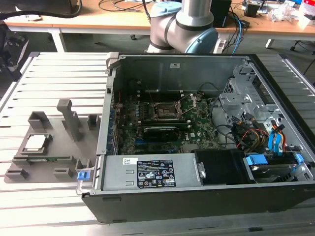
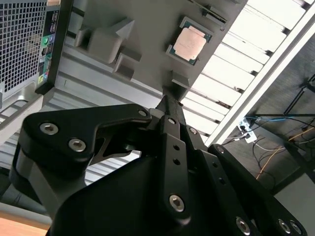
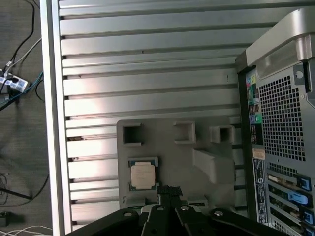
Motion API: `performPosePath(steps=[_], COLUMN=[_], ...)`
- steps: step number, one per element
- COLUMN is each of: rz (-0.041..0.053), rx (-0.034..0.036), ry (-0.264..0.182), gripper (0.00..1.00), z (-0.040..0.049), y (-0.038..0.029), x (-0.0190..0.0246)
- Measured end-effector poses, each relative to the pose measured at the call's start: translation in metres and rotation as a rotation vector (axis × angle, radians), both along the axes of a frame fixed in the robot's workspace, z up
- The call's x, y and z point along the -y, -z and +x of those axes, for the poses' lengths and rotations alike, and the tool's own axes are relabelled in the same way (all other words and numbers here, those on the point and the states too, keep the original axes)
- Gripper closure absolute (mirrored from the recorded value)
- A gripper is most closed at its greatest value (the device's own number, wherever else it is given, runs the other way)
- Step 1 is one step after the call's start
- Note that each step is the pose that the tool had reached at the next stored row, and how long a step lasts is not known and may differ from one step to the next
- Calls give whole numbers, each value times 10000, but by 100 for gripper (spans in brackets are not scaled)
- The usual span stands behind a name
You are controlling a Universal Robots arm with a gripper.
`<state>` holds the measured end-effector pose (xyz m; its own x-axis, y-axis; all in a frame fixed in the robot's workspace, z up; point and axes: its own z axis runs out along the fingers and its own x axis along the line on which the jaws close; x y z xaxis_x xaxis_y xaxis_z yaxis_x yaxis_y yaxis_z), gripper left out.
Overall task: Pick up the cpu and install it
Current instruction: 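Reach for the cpu, then pick up the cpu and move it towards the insertion slot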
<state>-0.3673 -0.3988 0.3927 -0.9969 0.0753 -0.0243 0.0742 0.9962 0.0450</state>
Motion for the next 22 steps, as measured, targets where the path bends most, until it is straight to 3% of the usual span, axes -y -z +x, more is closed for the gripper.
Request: performPosePath(steps=[4,10,22], rz=[1,-2,-3], rx=[0,0,-1], ry=[-1,1,0], gripper=[89,89,89], z=[-16,-17,-17], y=[15,26,25], x=[11,73,82])
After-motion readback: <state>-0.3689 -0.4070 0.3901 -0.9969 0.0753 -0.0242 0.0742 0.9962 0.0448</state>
